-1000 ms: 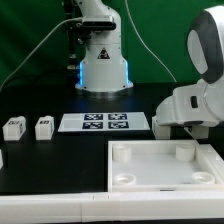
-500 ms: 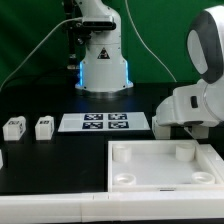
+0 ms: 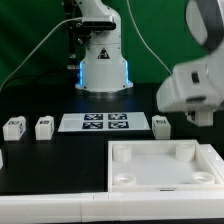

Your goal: Assemble one leg

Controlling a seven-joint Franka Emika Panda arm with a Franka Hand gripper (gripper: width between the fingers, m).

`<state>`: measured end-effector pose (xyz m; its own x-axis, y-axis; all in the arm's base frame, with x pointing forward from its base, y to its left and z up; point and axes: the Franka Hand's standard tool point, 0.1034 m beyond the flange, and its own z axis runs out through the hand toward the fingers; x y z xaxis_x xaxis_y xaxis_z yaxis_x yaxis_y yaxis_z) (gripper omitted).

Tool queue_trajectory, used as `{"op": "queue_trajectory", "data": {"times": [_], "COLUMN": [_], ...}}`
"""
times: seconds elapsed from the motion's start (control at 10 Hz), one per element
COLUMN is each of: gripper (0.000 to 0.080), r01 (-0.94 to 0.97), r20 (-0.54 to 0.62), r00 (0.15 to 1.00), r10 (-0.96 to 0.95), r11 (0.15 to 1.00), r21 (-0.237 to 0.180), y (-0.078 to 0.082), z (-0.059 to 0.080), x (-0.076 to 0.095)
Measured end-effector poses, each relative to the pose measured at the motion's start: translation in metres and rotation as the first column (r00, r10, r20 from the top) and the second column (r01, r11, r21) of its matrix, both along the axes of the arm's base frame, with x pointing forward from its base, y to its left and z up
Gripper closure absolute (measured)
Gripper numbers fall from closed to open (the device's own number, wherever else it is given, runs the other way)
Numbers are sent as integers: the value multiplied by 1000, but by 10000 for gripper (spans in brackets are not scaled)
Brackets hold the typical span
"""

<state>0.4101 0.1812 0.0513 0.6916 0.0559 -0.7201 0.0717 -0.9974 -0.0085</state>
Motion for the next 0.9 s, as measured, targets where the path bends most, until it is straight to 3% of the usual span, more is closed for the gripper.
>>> {"op": "queue_trajectory", "data": {"times": [0.2, 0.5, 0.6, 0.9], "gripper": [509, 509, 509, 509], "r01": [14, -1, -9, -21], "r20": [263, 532, 620, 711], "r00": [965, 847, 783, 700], "r10": [-22, -30, -44, -63], "r11": [999, 998, 997, 994], "r21": [32, 57, 82, 109], "y": [-4, -2, 2, 3], "z": [42, 92, 88, 84], "x": [22, 66, 66, 61]}}
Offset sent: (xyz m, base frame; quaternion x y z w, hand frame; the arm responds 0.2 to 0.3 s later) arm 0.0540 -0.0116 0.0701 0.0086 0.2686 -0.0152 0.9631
